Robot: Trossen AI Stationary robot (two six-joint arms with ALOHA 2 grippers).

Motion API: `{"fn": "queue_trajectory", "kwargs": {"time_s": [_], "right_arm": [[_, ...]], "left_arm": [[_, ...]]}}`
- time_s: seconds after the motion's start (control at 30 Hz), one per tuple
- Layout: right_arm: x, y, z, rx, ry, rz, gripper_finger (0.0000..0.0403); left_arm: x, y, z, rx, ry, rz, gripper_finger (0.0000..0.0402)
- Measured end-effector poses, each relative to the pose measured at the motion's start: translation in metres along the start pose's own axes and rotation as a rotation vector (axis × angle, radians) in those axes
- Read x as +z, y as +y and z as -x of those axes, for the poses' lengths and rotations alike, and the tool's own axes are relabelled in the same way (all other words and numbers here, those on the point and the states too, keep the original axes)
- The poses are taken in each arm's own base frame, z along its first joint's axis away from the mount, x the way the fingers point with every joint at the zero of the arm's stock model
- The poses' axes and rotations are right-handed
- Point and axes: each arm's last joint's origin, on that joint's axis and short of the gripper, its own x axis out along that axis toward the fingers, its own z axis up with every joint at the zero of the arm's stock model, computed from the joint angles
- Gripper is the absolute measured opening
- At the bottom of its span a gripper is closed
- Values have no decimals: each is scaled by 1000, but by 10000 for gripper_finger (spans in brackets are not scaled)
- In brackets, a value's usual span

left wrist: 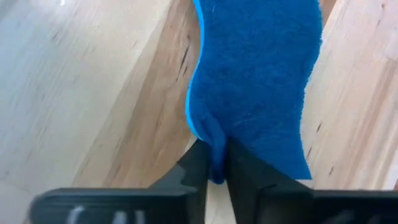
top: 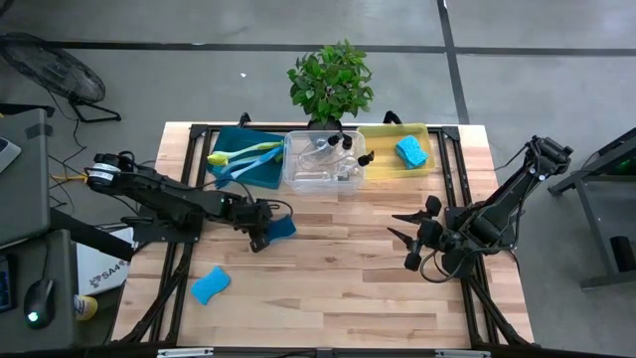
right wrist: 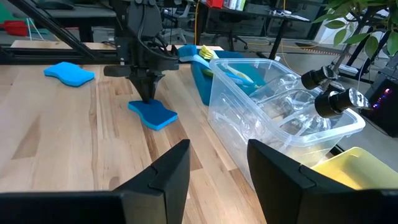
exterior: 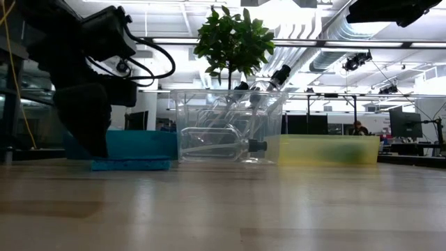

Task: Pick & Place Kitchen Sink Supplies
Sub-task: Put the blue sponge into the yellow bin

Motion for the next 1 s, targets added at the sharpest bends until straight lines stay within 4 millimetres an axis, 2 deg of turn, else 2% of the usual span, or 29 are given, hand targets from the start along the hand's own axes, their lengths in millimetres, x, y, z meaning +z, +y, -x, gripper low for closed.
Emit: {"fn": "queue_trajectory", "kwargs": {"time_s": [0.13, 0.43, 0.77, 1.0], "right_arm": [[0, 0, 0, 0, 0, -1, 154], [0, 0, 0, 11, 6, -25, 154], [-2, 2, -1, 28, 22, -106, 154], [-14, 15, -9, 20, 63, -176, 153]], "left_arm": [[0, 0, 0, -10, 8, 0, 8], [2, -4, 2, -16, 4, -17, 4], [12, -40, 18, -42, -93, -152, 1], [16, -66, 34, -2, -230, -243, 1]]}}
